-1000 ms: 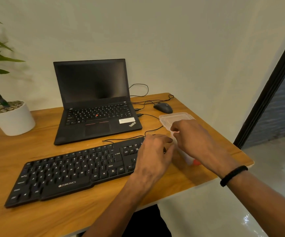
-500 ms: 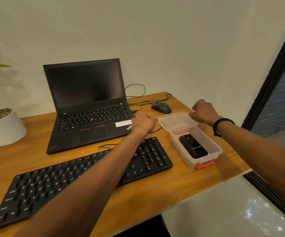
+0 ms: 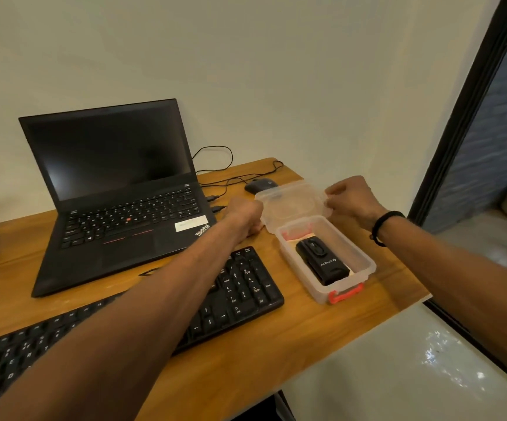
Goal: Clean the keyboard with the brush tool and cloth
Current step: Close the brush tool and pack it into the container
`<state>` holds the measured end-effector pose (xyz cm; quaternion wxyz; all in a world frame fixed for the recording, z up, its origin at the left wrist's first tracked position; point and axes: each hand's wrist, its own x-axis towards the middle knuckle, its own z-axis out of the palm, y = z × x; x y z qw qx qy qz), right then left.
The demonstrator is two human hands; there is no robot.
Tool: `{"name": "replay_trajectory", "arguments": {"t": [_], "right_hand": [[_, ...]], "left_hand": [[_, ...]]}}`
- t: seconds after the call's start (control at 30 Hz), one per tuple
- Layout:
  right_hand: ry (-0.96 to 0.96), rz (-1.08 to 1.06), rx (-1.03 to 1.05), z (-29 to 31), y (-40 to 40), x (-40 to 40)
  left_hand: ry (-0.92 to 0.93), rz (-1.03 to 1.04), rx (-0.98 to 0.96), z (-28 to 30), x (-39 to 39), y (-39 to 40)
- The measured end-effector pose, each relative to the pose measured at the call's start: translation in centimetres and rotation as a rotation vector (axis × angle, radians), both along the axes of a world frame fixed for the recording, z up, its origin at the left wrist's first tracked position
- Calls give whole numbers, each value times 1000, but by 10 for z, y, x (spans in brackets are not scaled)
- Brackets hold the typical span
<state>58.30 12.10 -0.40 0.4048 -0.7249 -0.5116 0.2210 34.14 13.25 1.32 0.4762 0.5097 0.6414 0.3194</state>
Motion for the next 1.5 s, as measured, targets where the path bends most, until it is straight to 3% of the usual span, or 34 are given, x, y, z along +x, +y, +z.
{"name": "replay_trajectory", "arguments": {"t": [0.13, 0.23, 0.37, 0.47, 0.6, 0.73, 0.9, 1.13, 1.33, 1.5], "right_hand": [[72, 74, 236, 37, -34, 1], [-193, 133, 399, 64, -77, 0], [-552, 306, 546, 65, -143, -10], [-762, 401, 523, 45, -171, -11], [-848, 442, 447, 25, -189, -14], [-837, 428, 415, 19, -203, -16], [-627, 362, 335, 17, -214, -22], [-132, -5, 146, 11, -208, -23], [362, 49, -117, 13, -210, -23], [434, 79, -174, 13, -211, -27]], "left_hand": [[-273, -42, 45, 18, -7, -14], [-341, -91, -5, 26, -9, -16], [-263, -171, 27, 24, -9, -25], [-187, -238, 61, 12, -5, -31], [-51, -312, 57, -4, -1, -31], [-73, -326, 95, -8, -1, -34], [-59, -369, 146, -4, -1, -37], [-37, -399, 182, -10, -4, -33], [-23, -427, 185, -8, -5, -31], [31, -435, 229, -5, -2, -35]]}}
